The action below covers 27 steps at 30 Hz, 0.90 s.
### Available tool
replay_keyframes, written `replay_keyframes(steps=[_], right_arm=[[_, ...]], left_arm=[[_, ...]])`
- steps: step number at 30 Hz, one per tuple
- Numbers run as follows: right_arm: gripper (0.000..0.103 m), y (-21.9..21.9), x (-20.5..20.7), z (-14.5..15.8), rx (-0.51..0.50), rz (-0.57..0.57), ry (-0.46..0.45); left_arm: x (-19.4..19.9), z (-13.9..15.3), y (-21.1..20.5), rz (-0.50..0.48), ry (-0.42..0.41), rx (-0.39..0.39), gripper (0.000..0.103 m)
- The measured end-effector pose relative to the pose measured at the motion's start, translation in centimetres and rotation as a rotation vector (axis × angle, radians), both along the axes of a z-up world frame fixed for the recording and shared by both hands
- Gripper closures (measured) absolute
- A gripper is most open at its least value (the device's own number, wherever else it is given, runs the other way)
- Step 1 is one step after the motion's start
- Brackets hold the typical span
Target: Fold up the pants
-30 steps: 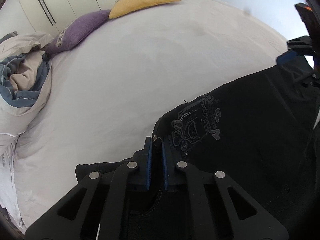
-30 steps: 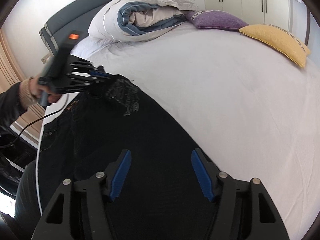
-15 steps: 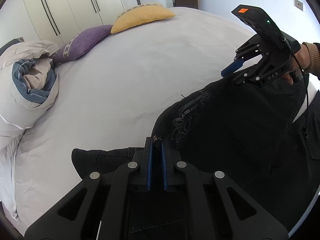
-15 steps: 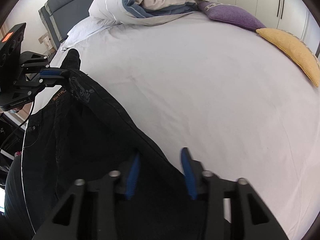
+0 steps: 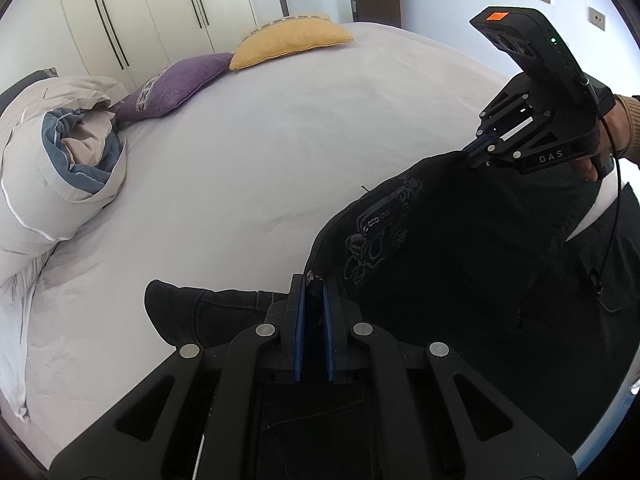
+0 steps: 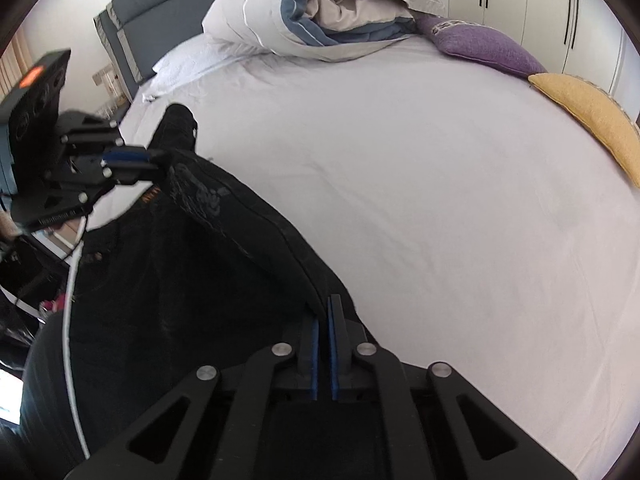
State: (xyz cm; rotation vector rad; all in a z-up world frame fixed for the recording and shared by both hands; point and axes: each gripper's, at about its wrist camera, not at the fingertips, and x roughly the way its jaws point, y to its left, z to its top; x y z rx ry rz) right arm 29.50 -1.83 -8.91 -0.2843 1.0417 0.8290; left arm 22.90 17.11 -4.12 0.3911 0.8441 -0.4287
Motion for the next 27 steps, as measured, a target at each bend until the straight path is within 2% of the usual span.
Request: replay_keyframes(steps=[8, 14, 18, 27], right_arm=[[0.098, 2.7, -5.8, 0.0, 0.065, -0.008, 0.047], [0.098, 3.2, -10.4, 0.0, 0.093, -0.007, 0.069], [0.098, 4.1, -14.5, -0.2, 0.035, 0.043, 0.043], [0.098, 6.9, -22.6, -2.1, -0.129, 0.170, -0.011]], left_arm=[[-5.5, -0.4, 1.2, 0.022, 0.023, -0.023, 0.096], [-10.5, -1.2, 2.8, 0.043, 0.041, -0.008, 0.096], [-14.4, -2.9, 2.9, 0.025, 0.051, 0.055, 0.096], [-21.6, -7.2, 3.0, 0.010, 0.116, 0.103, 0.096]])
